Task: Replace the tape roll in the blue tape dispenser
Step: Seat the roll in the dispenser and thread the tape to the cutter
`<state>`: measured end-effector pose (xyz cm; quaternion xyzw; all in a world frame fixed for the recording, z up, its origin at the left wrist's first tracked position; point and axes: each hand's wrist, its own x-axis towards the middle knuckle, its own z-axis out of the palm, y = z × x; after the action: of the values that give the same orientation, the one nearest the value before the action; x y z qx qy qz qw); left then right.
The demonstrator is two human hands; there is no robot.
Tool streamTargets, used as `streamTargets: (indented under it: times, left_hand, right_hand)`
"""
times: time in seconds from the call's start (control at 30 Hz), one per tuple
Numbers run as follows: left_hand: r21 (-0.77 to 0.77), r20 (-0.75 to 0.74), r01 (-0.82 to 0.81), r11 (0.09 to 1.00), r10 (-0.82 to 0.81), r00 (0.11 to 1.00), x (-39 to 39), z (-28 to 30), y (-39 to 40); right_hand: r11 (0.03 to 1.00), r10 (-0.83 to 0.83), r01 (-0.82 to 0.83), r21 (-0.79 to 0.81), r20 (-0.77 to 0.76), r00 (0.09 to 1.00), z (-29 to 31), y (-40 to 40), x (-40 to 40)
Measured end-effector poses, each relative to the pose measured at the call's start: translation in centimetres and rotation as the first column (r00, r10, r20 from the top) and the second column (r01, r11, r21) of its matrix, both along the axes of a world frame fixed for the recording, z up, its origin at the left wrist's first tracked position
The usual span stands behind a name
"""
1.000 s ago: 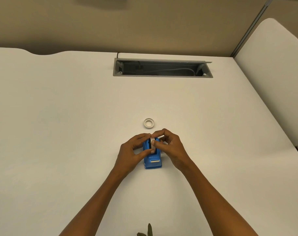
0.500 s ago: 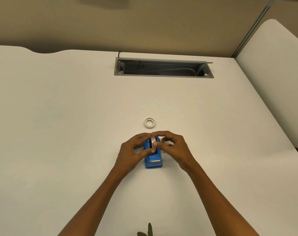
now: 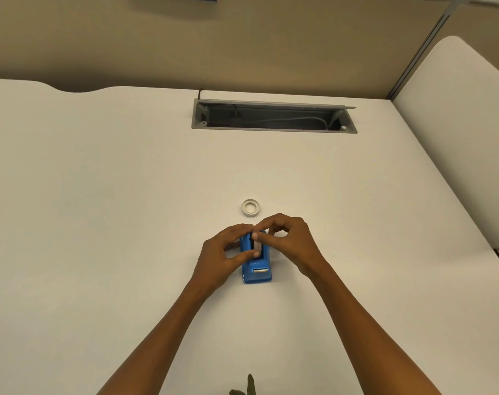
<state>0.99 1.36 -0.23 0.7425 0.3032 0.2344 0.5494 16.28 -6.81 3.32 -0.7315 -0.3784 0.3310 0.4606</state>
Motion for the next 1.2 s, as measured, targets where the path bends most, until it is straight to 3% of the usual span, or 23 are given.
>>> streamTargets:
  times: [0.2,0.43,0.53,0.93,1.2]
  left_hand:
    - [-0.018,-0.014,-0.017,1.000,0.016,1.000,0.1,-0.2,0.0]
    - [-0.003,-0.010,-0.001,1.000,0.001,1.000,0.1,-0.2,0.0]
    - [-0.001,-0.012,-0.009,1.000,0.009,1.000,0.0,-0.2,0.0]
    - [-0.001,-0.018,-0.005,1.000,0.005,1.000,0.0,-0.4,0.1]
    - [0.013,-0.036,-0.016,1.000,0.017,0.999,0.1,-0.6,0.1]
  right_hand:
    - [1.000,-0.007,0.006,0.028,0.016,1.000,0.2,-0.3,0.1]
    - [0.990,0.144,-0.140,-0.037,0.325,0.935,1.0,-0.3,0.0]
    - [0.985,0.170,-0.158,-0.062,0.383,0.908,1.2,-0.3,0.0]
    - [0.991,0.126,-0.106,-0.078,0.334,0.934,2.0,0.2,-0.2]
    - [0.971,0.221,-0.166,-0.171,0.379,0.899,3.0,0.2,-0.1]
